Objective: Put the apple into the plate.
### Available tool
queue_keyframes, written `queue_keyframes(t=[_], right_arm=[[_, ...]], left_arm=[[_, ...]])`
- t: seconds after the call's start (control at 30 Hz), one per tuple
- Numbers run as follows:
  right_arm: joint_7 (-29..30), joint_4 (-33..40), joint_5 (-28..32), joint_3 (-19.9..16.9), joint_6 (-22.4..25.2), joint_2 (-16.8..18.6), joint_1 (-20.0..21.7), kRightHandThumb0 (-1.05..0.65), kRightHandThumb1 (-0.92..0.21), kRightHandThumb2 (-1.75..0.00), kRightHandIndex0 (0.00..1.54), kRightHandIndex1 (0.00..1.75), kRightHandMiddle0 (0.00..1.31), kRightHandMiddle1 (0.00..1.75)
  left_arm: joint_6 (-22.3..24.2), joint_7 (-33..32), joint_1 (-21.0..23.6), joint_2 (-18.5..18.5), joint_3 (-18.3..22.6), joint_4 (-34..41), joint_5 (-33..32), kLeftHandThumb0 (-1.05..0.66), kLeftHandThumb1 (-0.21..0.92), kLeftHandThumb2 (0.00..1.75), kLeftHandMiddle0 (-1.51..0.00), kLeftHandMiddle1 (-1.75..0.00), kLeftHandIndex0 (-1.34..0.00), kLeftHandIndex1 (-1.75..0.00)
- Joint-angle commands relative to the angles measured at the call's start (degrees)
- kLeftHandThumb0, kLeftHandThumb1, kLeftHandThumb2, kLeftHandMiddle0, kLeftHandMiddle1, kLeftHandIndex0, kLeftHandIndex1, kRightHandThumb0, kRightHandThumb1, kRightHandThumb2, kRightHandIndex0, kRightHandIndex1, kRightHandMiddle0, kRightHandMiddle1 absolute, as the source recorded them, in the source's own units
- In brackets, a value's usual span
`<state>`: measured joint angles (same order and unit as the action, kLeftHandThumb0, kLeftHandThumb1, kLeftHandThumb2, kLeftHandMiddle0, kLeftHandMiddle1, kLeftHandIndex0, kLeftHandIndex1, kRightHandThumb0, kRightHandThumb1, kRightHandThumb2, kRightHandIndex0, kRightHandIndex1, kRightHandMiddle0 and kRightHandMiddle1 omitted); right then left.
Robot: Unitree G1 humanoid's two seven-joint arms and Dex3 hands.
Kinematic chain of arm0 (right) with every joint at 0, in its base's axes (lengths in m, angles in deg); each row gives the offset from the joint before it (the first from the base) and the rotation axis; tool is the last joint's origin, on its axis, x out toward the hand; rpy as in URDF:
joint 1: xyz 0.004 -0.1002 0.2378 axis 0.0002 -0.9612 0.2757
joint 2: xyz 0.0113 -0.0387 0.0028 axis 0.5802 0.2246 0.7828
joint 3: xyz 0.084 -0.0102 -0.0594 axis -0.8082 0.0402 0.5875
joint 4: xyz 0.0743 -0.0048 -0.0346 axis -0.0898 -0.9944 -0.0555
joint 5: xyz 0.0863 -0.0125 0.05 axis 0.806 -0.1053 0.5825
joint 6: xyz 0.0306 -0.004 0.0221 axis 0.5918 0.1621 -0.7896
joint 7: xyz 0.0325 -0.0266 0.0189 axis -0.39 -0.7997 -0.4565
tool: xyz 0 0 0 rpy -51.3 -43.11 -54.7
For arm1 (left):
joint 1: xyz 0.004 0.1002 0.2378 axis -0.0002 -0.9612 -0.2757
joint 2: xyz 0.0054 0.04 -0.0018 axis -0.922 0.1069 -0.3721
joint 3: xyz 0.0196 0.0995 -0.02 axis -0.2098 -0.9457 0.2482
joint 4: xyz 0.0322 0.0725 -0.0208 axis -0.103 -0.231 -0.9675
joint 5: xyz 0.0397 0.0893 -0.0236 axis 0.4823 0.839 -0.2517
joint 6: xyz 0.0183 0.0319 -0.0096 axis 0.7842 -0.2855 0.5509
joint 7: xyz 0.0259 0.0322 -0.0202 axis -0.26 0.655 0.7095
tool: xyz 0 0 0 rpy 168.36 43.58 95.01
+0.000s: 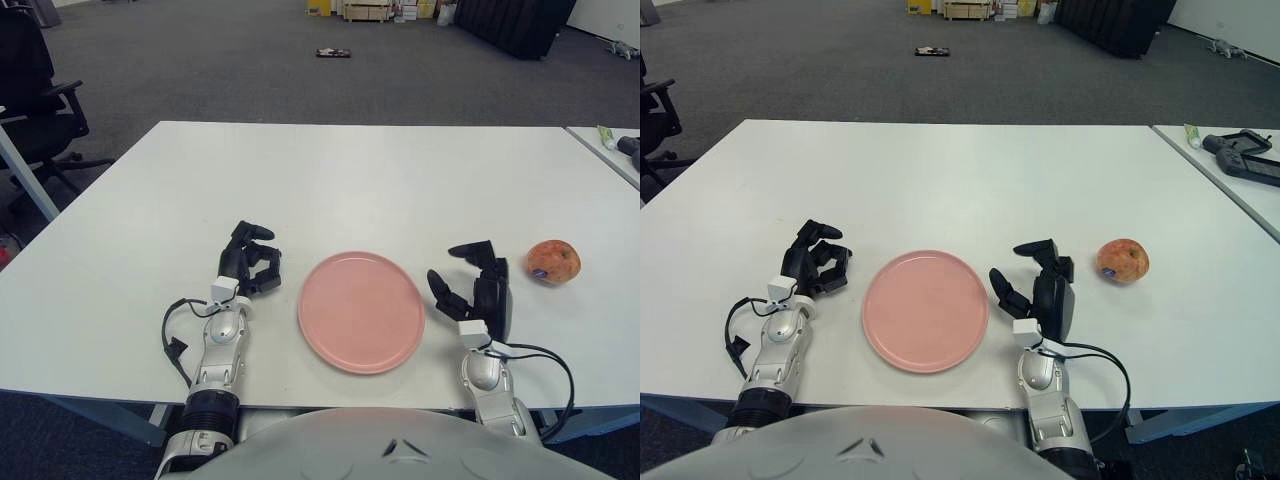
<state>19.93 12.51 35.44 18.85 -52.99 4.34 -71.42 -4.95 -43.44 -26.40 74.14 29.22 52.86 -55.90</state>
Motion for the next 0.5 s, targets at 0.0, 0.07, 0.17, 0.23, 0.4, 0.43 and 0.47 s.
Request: queue_keyframes(t=[0.0, 0.07, 0.17, 0.23, 0.4, 0.43, 0.47], right_arm=[[6.75, 0.94, -7.41, 1.08, 3.36, -1.89, 1.44, -0.81, -0.63, -0.7, 0.0, 0.24, 0.0, 0.79], [8.11, 1.51, -8.74, 1.39, 5.18, -2.09, 1.24, -0.83, -0.62, -0.69, 0.0, 0.12, 0.0, 0.68], [7.75, 4.17, -9.3, 1.08, 8.41, -2.27, 0.22, -0.84, -0.61, -0.65, 0.0, 0.04, 0.0, 0.47], [6.45, 6.33, -9.18, 0.58, 11.02, -2.05, -0.39, -0.84, -0.6, -0.63, 0.0, 0.02, 0.0, 0.34], [2.77, 11.12, -8.37, -0.3, 18.19, -0.64, -0.88, -0.84, -0.58, -0.59, 0.0, 0.0, 0.0, 0.17], [2.18, 11.79, -8.27, -0.5, 19.45, -0.56, -0.67, -0.84, -0.58, -0.59, 0.0, 0.0, 0.0, 0.15], [1.75, 12.31, -8.19, -0.56, 20.4, -0.54, -0.54, -0.84, -0.58, -0.59, 0.0, 0.0, 0.0, 0.14]], left_arm=[[3.0, -0.14, -1.35, -0.01, -0.3, -2.56, 0.43, -0.01, 0.41, 1.1, -0.66, -1.38, -0.43, -1.75], [3.0, -0.06, -1.27, -0.08, -0.28, -2.68, 0.42, -0.01, 0.41, 1.1, -0.66, -1.39, -0.43, -1.75], [3.15, -0.08, -1.2, -0.11, -0.24, -2.76, 0.4, -0.01, 0.4, 1.11, -0.66, -1.4, -0.43, -1.75], [3.19, -0.2, -1.21, -0.12, -0.26, -2.75, 0.48, -0.01, 0.4, 1.12, -0.66, -1.4, -0.43, -1.75], [3.43, -0.53, -1.35, -0.05, -0.35, -2.5, 0.74, 0.0, 0.4, 1.12, -0.67, -1.4, -0.43, -1.75], [3.5, -0.58, -1.37, -0.03, -0.34, -2.46, 0.76, 0.0, 0.4, 1.12, -0.67, -1.4, -0.43, -1.75], [3.55, -0.62, -1.39, -0.02, -0.34, -2.43, 0.78, 0.0, 0.4, 1.12, -0.67, -1.4, -0.42, -1.75]])
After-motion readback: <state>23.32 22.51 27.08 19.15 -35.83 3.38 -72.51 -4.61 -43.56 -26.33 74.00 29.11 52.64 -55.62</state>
